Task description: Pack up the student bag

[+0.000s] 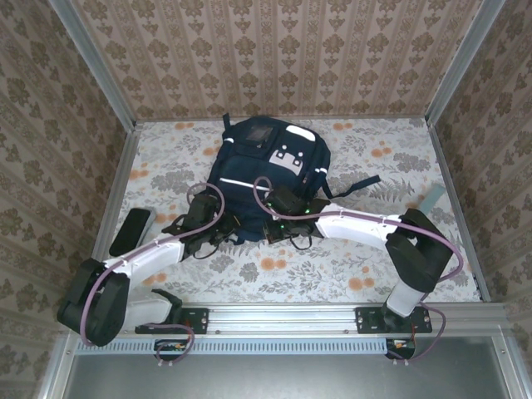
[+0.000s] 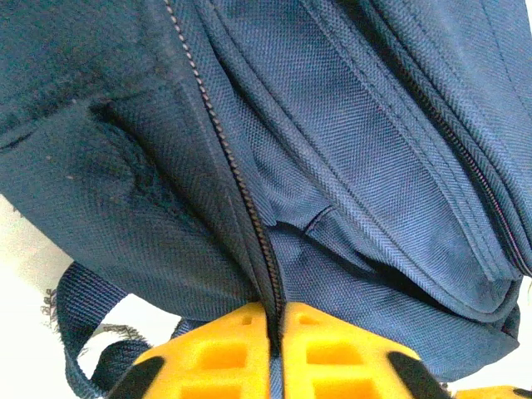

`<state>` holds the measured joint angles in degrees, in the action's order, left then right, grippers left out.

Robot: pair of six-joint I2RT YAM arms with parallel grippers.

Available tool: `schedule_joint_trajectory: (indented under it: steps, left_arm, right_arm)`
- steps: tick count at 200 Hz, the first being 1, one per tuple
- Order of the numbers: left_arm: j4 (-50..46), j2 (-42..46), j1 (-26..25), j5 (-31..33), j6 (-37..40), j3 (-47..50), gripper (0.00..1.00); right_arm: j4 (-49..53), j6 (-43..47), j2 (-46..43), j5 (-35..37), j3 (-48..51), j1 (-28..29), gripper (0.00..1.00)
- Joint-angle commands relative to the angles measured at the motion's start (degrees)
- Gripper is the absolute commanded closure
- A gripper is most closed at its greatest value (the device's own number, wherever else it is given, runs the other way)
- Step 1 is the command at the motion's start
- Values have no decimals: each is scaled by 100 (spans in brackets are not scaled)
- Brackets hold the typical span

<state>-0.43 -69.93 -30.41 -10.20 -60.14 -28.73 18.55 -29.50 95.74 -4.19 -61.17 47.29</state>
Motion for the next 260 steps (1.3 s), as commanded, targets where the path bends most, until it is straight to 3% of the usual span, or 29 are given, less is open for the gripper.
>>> schedule_joint_trajectory:
  steps: [1,96,159,178,197,218,260]
  left_arm:
    - [-417,-86,35,545,263,34,95]
    - [-625,-152,64,618,542,21,100]
    - [-668,-83,79,463,656,-1,100]
    - [-783,0,97,246,855,-147,91]
    - [-1233,154,106,57,1244,-480,62]
    - [-1853,293,101,35,1775,-950,39]
    - [-2602,110,-189,548,3182,-1973,27]
  right_arm:
    - [572,239,-322,665,220,-364,100]
    - [905,436,162,2250,-388,-1570,100]
    - [1084,-29,720,2180,-1056,-2080,100]
    - [1121,257,577,1568,-1078,-2187,82]
    - [1112,624,93,1344,-850,-2285,57]
    - [1097,819,-430,819,-586,-2517,37]
    - [631,946,-966,295,-94,-2779,15]
